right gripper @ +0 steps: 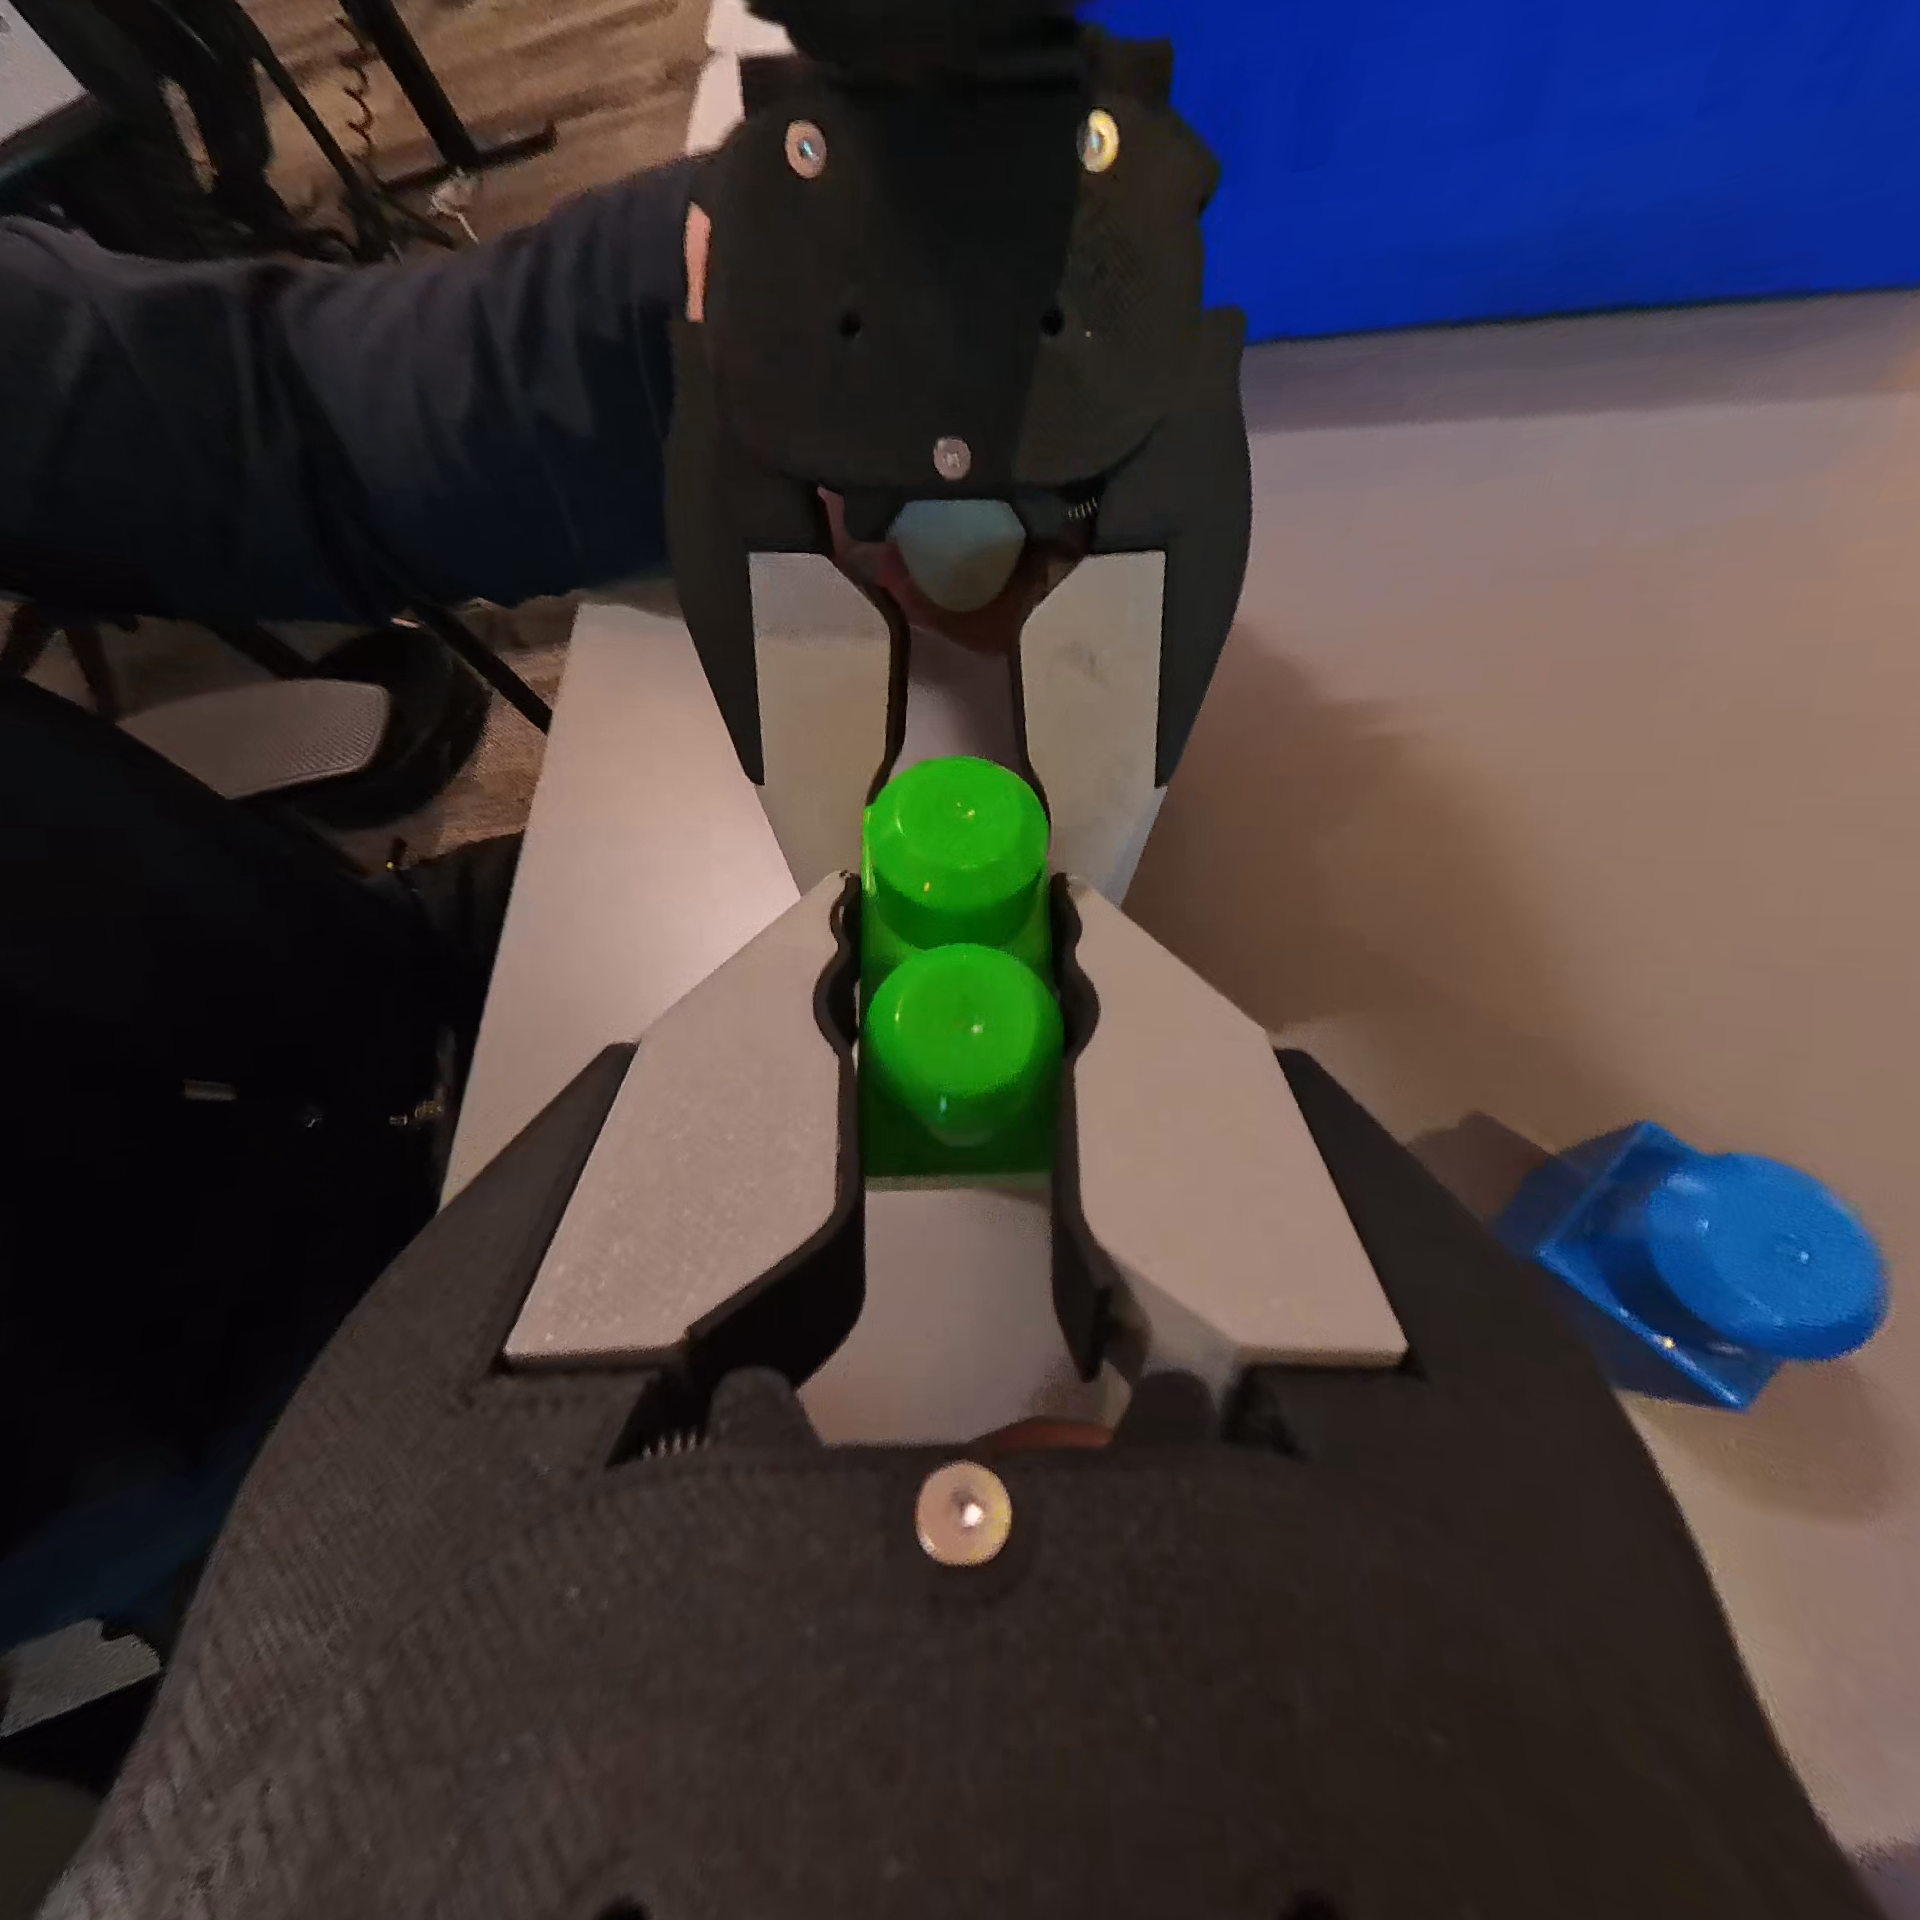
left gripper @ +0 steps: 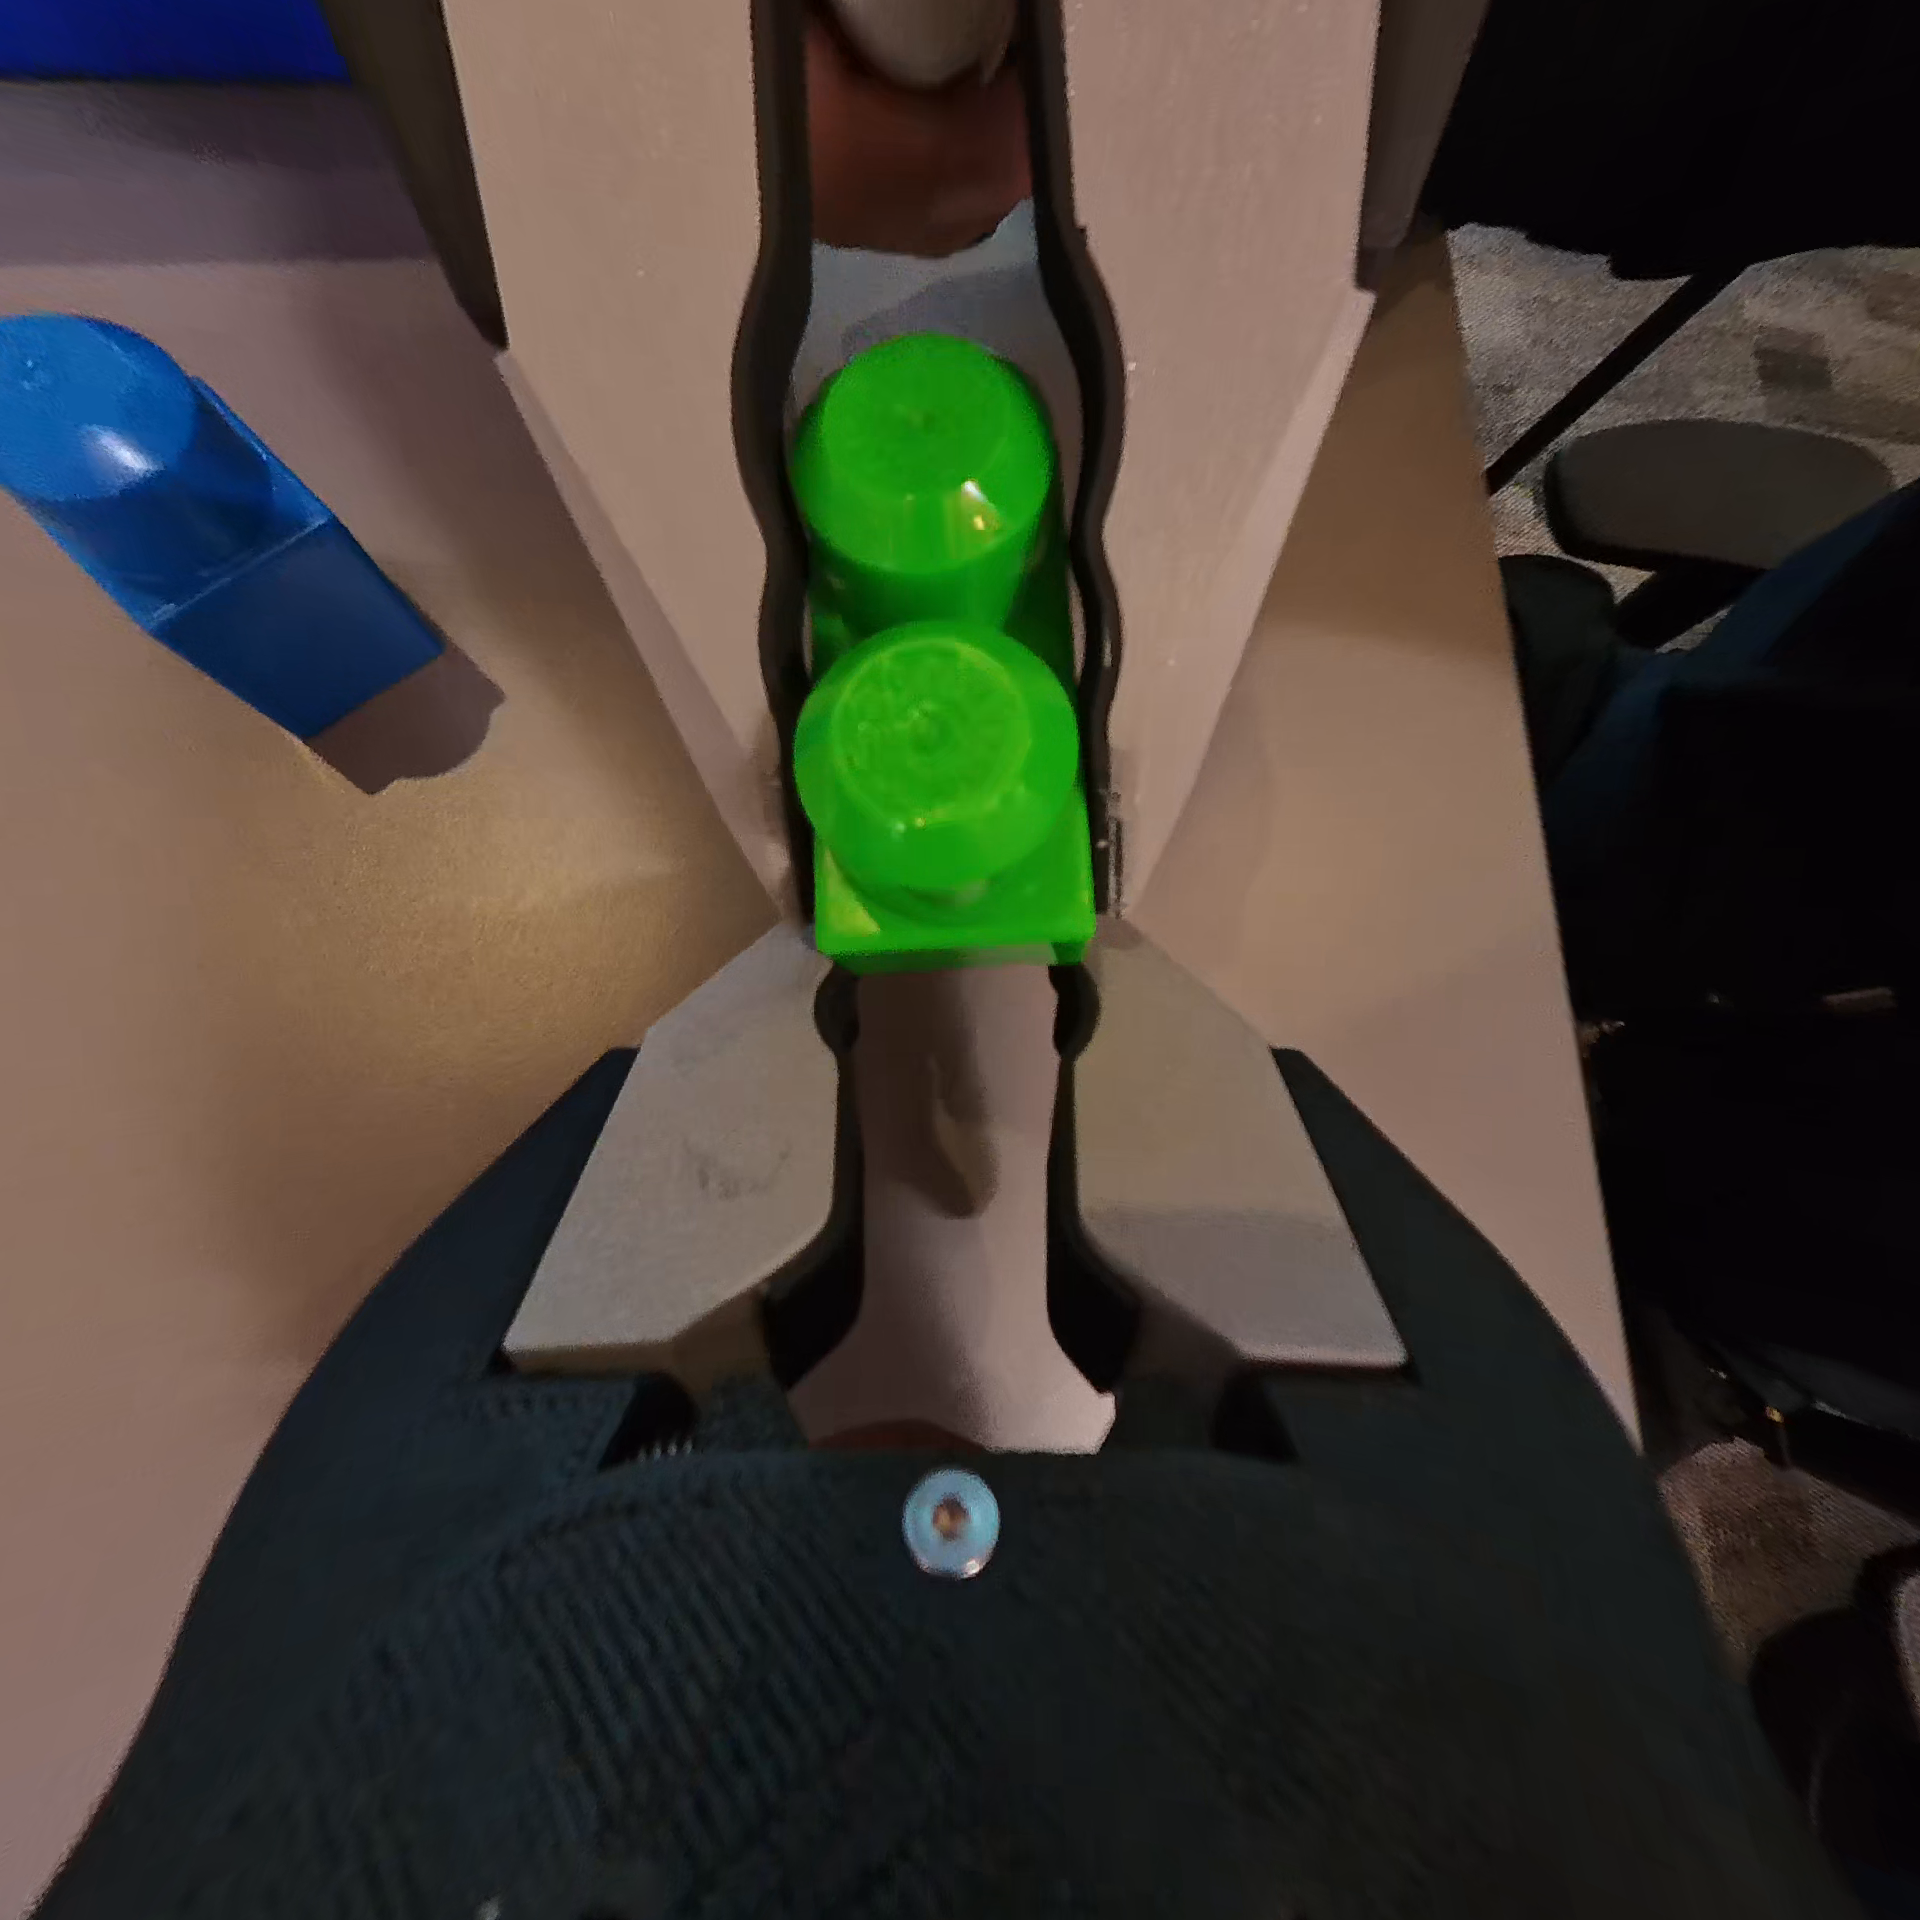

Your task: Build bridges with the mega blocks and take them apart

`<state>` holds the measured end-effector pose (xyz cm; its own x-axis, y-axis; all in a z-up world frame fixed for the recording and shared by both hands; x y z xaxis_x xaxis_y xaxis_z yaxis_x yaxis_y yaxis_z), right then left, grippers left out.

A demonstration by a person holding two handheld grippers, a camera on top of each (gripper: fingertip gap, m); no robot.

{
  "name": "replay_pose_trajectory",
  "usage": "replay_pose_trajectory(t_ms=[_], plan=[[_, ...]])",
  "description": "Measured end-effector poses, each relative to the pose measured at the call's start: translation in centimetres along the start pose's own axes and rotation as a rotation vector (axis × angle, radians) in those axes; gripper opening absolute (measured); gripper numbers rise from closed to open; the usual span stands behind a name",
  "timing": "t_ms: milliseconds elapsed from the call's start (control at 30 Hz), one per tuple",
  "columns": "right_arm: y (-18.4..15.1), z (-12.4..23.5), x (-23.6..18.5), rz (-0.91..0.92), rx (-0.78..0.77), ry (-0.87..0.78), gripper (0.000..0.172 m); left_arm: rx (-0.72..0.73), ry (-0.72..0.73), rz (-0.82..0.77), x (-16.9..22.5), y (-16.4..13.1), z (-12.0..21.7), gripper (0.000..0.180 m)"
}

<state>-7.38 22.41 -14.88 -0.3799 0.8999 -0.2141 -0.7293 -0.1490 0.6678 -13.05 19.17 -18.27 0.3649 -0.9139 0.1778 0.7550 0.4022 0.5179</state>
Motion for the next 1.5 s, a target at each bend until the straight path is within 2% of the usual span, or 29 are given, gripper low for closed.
replay_pose_trajectory(t_ms=[200, 333, 467, 567, 733, 900, 1233, 1300, 1500], plan=[[-0.7, 0.3, 0.7, -0.102, -0.098, -0.025, 0.033, -0.029, 0.111, 0.002, -0.8, 0.1, 0.0, 0.033], [-0.8, 0.1, 0.8, -0.087, -0.188, -0.074, 0.032, -0.066, 0.168, -0.005, -1.0, 0.0, -0.2, 0.033], [-0.9, -0.3, 0.3, -0.012, -0.252, -0.127, 0.033, -0.071, 0.107, -0.002, -0.6, -0.3, -0.3, 0.033], [-0.6, -0.2, 0.1, 0.059, -0.206, -0.150, 0.033, -0.042, 0.064, 0.010, -0.5, -0.3, -0.2, 0.033], [-0.5, 0.4, 0.5, 0.010, -0.065, -0.049, 0.033, 0.004, 0.021, 0.025, -0.4, 0.0, 0.3, 0.034], [-0.2, 0.9, 0.4, 0.005, 0.017, -0.035, 0.038, 0.058, 0.002, 0.032, -0.5, 0.2, 0.7, 0.034], [0.1, 1.7, 0.9, -0.051, 0.098, -0.027, 0.042, 0.072, 0.010, 0.043, -0.8, 0.2, 0.9, 0.034], [0.1, 1.8, 1.0, -0.057, 0.105, -0.023, 0.033, 0.068, 0.016, 0.044, -0.8, 0.2, 0.8, 0.034], [0.0, 1.2, 1.0, -0.044, 0.017, -0.056, 0.030, 0.010, 0.057, 0.046, -1.0, 0.0, 0.2, 0.034]])
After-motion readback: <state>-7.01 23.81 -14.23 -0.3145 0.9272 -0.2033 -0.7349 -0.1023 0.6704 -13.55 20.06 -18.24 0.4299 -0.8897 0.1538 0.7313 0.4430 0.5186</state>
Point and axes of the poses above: each gripper's, where its closed fingertips meet, z back along the fingers, y out of its top, x = y × z across the jaws, the point moved 6 cm from there along z, back along the fingers, and after that the axes turned 12 degrees about -x, right-handed, at the moved point
